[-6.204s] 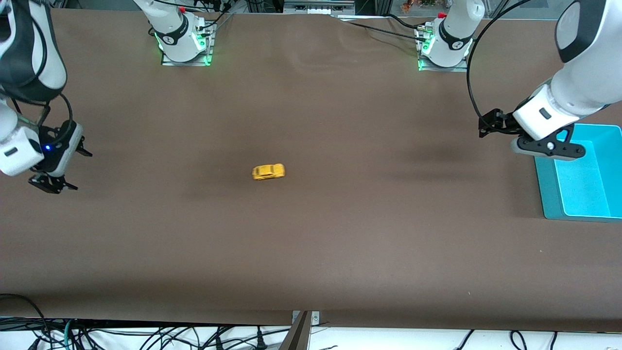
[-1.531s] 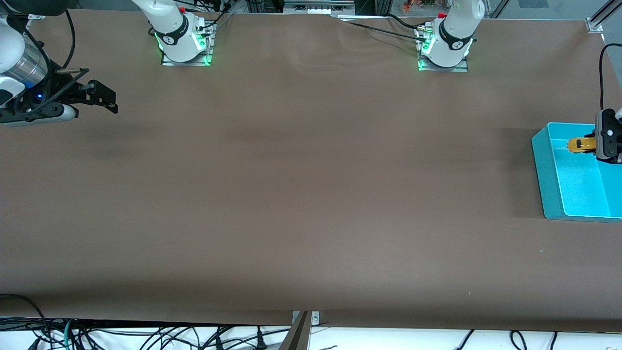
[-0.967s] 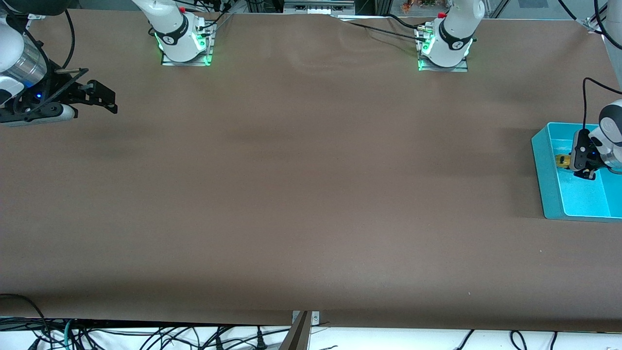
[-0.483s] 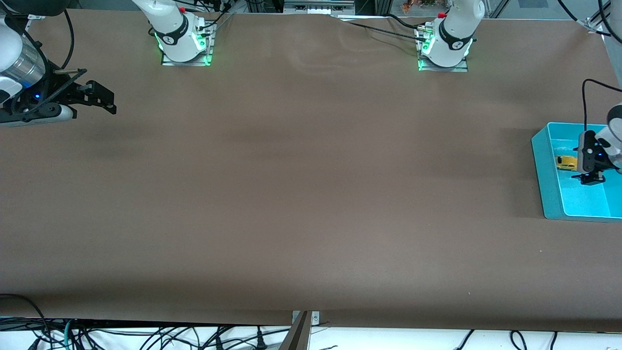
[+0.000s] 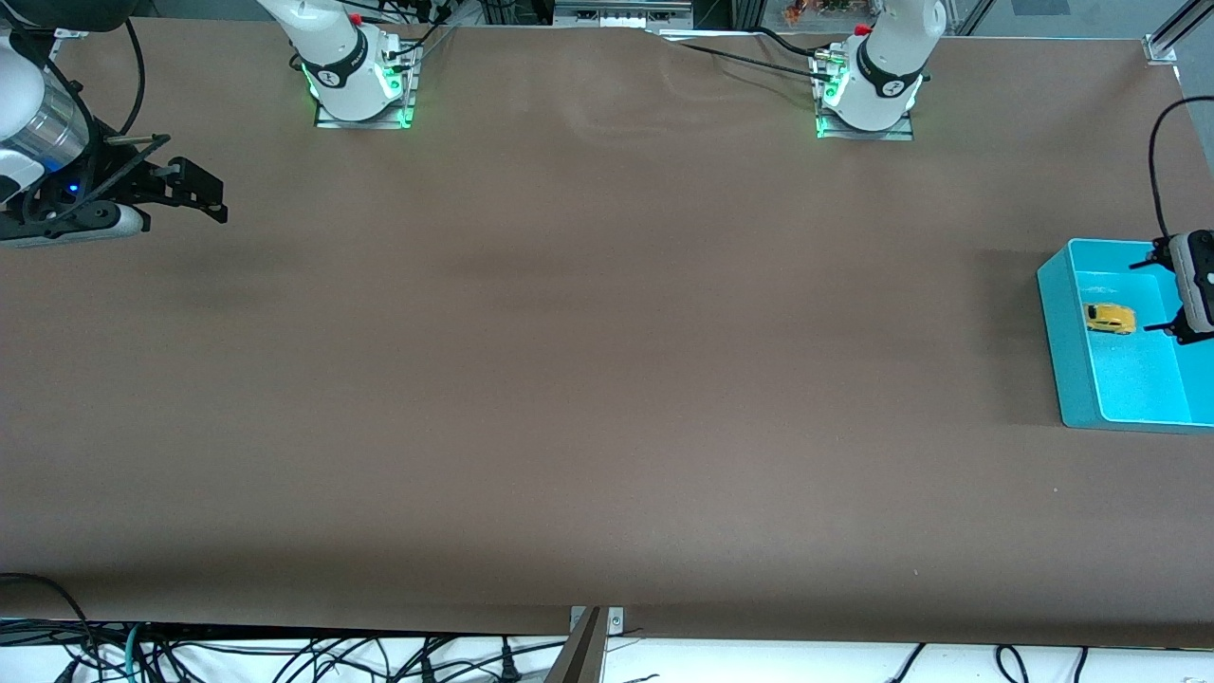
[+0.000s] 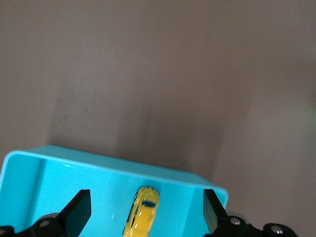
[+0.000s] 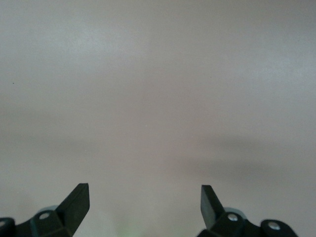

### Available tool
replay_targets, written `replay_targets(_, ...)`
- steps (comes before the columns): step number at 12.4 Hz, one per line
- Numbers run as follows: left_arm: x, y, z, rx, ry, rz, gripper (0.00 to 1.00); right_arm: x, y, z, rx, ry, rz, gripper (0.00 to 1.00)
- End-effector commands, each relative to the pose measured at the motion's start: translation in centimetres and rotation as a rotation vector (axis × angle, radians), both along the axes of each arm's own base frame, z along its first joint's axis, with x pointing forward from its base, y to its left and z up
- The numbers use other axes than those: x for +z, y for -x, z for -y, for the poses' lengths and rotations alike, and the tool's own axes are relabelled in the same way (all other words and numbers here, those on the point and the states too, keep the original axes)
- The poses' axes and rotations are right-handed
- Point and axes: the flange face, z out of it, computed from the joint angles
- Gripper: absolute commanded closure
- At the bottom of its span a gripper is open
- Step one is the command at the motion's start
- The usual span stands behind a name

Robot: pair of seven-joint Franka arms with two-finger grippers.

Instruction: Wind and store yellow beetle car

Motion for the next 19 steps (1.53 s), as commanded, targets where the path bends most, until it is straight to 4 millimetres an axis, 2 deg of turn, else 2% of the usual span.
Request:
replay_targets(1, 3.4, -1.0, 8.2, 0.154, -0.022, 0.002, 0.00, 0.4, 0.1, 0.0, 0.007, 0.010, 0.001, 0.00)
replay_targets(2, 4.1, -1.4, 10.3, 0.211, -0.034, 0.002, 0.00, 0.4, 0.1, 0.0, 0.007, 0.010, 0.001, 0.00)
replay_targets(4, 5.5, -2.1, 13.8, 0.435, -0.013, 0.004, 0.00, 0.4, 0.1, -0.1, 0.010, 0.010, 0.003, 0.00)
replay_targets(5, 6.7, -2.0, 15.3, 0.527, -0.016, 0.010, 0.00, 0.5, 0.1, -0.1, 0.010, 0.011, 0.006, 0.00)
replay_targets(8, 10.9, -1.4, 21.5, 0.751, -0.055, 0.042, 0.00, 0.3, 0.0, -0.1, 0.022, 0.007, 0.005, 0.00)
replay_targets(11, 12.7, -0.8, 28.2, 0.829, -0.165, 0.100, 0.00, 0.3, 0.0, 0.0, 0.048, -0.001, 0.000, 0.00)
replay_targets(12, 13.8, -0.1, 28.5, 0.878, -0.175, 0.119, 0.00, 0.3, 0.0, 0.0, 0.050, -0.001, -0.003, 0.00)
replay_targets(15, 15.1, 0.2, 28.1, 1.193, -0.185, 0.119, 0.00, 0.2, 0.1, 0.0, 0.050, -0.003, -0.004, 0.00)
replay_targets(18, 16.2, 0.5, 28.0, 1.224, -0.185, 0.104, 0.00, 0.4, 0.0, -0.1, 0.056, 0.000, -0.001, 0.00)
replay_targets(19, 17.1, -0.1, 27.7, 1.225, -0.204, 0.104, 0.00, 0.4, 0.0, -0.1, 0.064, 0.002, 0.002, 0.00)
